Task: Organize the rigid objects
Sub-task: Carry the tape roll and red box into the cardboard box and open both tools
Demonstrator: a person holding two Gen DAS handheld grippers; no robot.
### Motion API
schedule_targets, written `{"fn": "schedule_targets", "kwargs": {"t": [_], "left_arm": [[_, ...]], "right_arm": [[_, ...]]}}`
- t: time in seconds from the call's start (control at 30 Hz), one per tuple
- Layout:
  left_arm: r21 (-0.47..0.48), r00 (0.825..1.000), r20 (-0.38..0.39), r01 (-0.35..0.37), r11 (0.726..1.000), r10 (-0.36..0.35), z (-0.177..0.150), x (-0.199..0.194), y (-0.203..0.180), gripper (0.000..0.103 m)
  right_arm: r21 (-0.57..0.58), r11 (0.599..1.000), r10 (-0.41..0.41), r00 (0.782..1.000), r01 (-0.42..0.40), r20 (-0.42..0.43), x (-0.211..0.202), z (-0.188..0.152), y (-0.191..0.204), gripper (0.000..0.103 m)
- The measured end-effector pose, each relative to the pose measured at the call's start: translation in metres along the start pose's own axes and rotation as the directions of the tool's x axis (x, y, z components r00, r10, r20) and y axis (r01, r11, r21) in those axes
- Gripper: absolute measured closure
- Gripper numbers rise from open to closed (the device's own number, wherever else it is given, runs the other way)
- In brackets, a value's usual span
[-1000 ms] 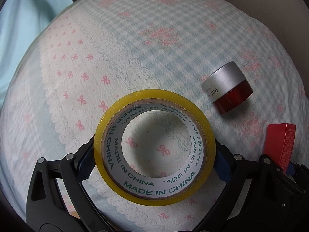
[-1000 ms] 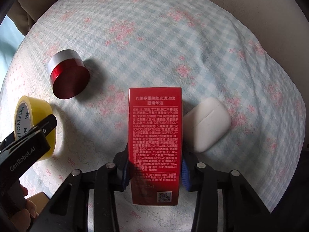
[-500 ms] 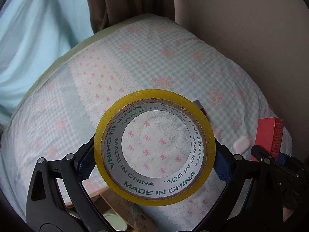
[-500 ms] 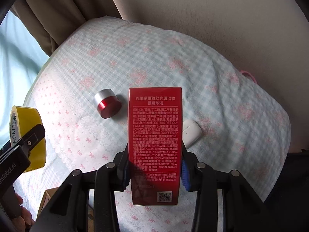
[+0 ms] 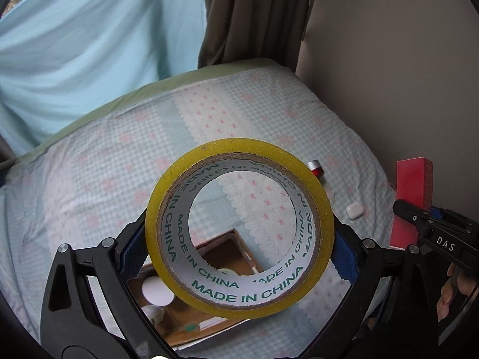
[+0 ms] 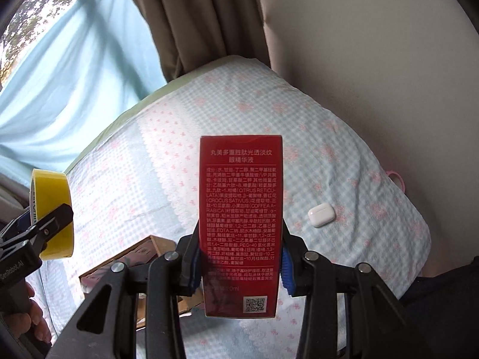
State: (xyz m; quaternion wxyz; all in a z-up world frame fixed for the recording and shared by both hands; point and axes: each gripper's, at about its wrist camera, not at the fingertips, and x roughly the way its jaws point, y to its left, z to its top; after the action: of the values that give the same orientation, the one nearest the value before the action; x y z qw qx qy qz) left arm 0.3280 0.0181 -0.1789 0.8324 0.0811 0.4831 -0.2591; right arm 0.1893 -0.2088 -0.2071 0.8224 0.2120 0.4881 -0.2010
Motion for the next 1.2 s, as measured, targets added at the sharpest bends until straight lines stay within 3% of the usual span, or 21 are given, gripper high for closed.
{"fn": "schedule_targets", "kwargs": {"t": [0.2,0.4,0.6,0.77,0.93,1.2], "left_arm": [[-0.075,0.999,0.02,-0.031,0.997,0.033,-0.039,-0.046,0.072,0.005],[-0.158,0.995,0.017,-0.09,0.983,0.094,-0.084,-0.072,0.117,0.005],[-0.257,0.993,-0.034,-0.116,0.959,0.111,-0.128,-0.055,0.127,0.005],[-0.301,0.987,-0.13,-0.132,0.945,0.096,-0.158,-0.016,0.124,0.005],[-0.257,0.963,-0.259,-0.146,0.955,0.077,-0.173,0.031,0.117,0.005],[-0.225,0.888,-0.46,-0.151,0.963,0.031,-0.178,0.113,0.11,0.005]], "right_arm": [[-0.037,0.997,0.071,0.997,-0.071,-0.008,-0.018,-0.028,0.064,0.065],[-0.089,0.981,0.169,0.983,-0.175,-0.071,-0.006,-0.057,0.122,0.065],[-0.209,0.944,0.224,0.961,-0.256,-0.163,0.024,-0.08,0.157,0.065],[-0.268,0.917,0.217,0.933,-0.296,-0.288,0.062,-0.098,0.167,0.065],[-0.29,0.913,0.166,0.91,-0.287,-0.38,0.099,-0.109,0.169,0.065],[-0.344,0.897,0.079,0.867,-0.277,-0.492,0.155,-0.113,0.173,0.065]]}}
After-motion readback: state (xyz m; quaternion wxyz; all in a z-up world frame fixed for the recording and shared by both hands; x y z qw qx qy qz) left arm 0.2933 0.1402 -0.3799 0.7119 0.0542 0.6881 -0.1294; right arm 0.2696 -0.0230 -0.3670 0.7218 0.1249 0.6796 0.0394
